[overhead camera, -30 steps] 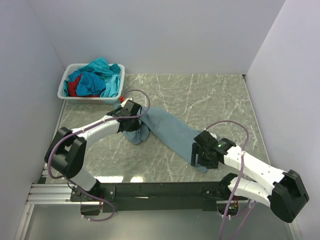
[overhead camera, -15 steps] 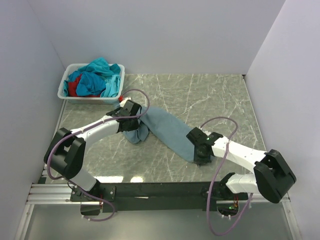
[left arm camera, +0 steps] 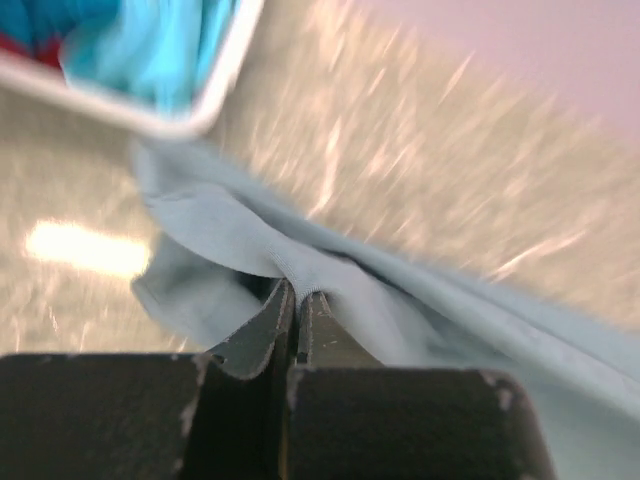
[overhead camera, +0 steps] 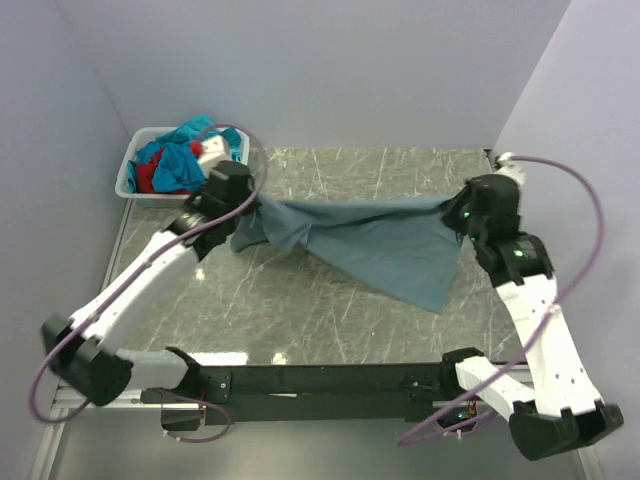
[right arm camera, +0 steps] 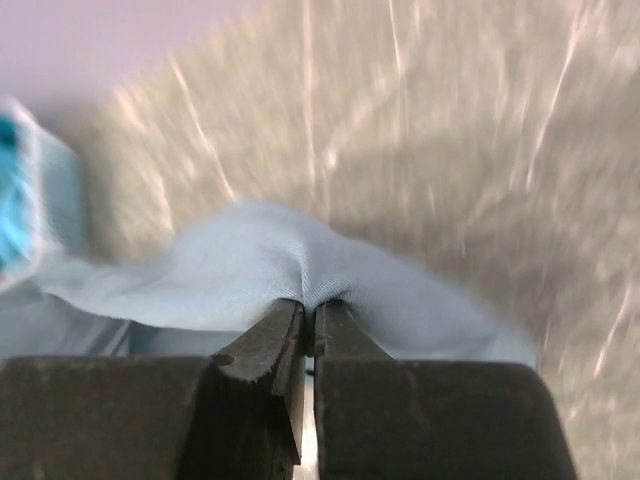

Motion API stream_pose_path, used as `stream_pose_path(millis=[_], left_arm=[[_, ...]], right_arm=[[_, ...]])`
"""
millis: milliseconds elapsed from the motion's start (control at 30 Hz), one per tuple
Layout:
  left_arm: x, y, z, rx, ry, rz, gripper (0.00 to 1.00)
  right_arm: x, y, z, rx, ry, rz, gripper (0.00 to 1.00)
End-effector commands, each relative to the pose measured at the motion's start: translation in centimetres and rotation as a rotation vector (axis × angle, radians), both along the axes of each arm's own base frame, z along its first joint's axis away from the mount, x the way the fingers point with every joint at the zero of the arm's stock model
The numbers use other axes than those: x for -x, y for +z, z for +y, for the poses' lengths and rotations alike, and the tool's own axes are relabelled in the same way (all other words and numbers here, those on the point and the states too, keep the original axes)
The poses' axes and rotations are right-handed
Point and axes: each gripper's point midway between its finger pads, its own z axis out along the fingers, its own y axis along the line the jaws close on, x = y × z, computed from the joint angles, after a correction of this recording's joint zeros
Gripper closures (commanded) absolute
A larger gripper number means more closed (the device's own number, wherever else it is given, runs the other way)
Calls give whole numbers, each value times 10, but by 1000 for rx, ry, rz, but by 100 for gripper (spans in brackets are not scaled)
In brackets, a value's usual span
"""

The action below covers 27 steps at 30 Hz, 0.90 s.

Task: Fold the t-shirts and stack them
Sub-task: Flatten the tshirt out

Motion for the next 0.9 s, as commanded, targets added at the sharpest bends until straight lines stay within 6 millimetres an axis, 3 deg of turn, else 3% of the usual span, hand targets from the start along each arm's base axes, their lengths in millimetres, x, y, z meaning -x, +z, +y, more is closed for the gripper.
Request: stream_pose_path(millis=[0, 33, 167, 200, 300, 400, 500, 600, 667, 733, 767, 800, 833, 867], left_arm=[[13, 105, 32, 63, 90, -257, 99], [18, 124, 35, 92, 88, -303, 99], [50, 191, 48, 199, 49, -483, 99], [65, 210, 55, 238, 40, -541, 99], [93, 238, 62, 309, -13, -643, 99], [108, 243, 66, 333, -40, -675, 99], [103, 223, 67, 319, -9, -626, 99], [86, 184, 68, 257, 50, -531, 99], [72, 153, 66, 220, 90, -465, 99], [51, 108, 54, 155, 100, -355, 99], [42, 90, 48, 136, 92, -312, 91], [27, 55, 32, 95, 50, -215, 83], [19, 32, 26, 69, 29, -151, 72], [13, 9, 30, 43, 45, -75, 43]], right_arm=[[9, 70, -27, 47, -64, -179, 100], [14, 92, -31, 45, -76, -229, 100], [41, 141, -45, 66, -117, -342, 100], [48, 148, -47, 74, -119, -352, 100], [68, 177, -53, 75, -133, -425, 100], [81, 191, -57, 77, -142, -463, 100], [77, 184, -58, 92, -142, -443, 100], [51, 154, -54, 115, -133, -353, 100], [22, 114, -50, 131, -116, -238, 100], [-10, 65, -49, 116, -103, -115, 100], [-20, 45, -48, 96, -86, -72, 100], [-35, 32, -54, 72, -99, -60, 100], [-48, -14, -49, 55, -69, 48, 100], [-57, -32, -52, 19, -57, 84, 98]])
